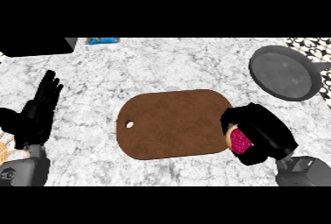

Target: Pick the cupcake from the cutting board and place it in the pan

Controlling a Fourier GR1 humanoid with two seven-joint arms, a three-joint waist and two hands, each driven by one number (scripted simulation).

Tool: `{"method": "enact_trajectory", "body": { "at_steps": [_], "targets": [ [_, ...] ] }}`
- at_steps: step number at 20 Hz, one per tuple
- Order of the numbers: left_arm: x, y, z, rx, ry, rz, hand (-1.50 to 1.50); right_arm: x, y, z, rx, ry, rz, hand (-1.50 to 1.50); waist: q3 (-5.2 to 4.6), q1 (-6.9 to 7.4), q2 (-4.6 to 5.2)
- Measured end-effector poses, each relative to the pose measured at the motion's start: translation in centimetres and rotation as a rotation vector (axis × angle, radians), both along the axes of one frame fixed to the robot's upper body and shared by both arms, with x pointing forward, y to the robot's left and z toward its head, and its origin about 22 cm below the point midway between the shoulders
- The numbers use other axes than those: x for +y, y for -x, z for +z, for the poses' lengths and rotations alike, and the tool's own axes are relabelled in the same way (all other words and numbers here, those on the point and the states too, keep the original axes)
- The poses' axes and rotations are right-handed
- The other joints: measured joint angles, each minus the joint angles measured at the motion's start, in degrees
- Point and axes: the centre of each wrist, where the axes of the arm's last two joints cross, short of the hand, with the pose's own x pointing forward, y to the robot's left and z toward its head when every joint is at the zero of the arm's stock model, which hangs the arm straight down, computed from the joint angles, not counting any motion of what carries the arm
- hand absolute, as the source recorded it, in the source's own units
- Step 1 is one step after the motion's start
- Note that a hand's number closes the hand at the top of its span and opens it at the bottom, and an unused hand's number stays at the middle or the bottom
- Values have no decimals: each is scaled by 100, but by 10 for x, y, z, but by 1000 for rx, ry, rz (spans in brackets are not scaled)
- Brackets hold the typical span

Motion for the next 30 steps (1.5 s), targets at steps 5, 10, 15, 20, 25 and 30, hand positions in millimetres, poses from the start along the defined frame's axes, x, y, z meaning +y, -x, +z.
{"method": "enact_trajectory", "body": {
  "at_steps": [5,10,15,20,25,30],
  "targets": [
    [-4,1,3,-8,2,-19,0,-52,37,35,-128,-131,-84,150,0,113,53],
    [-13,-11,6,-22,1,-58,0,-89,46,58,-173,-289,-186,150,-2,306,112],
    [-22,-15,2,-26,2,-77,0,-134,25,72,-159,-454,-280,150,-3,446,142],
    [-27,-22,0,-30,0,-100,0,-186,-14,77,-184,-488,-376,150,1,577,179],
    [-30,-28,11,-35,5,-126,0,-222,-52,64,-234,-450,-449,150,8,712,212],
    [-39,-31,9,-46,14,-150,0,-244,-72,43,-312,-352,-523,150,16,836,266]
  ]
}}
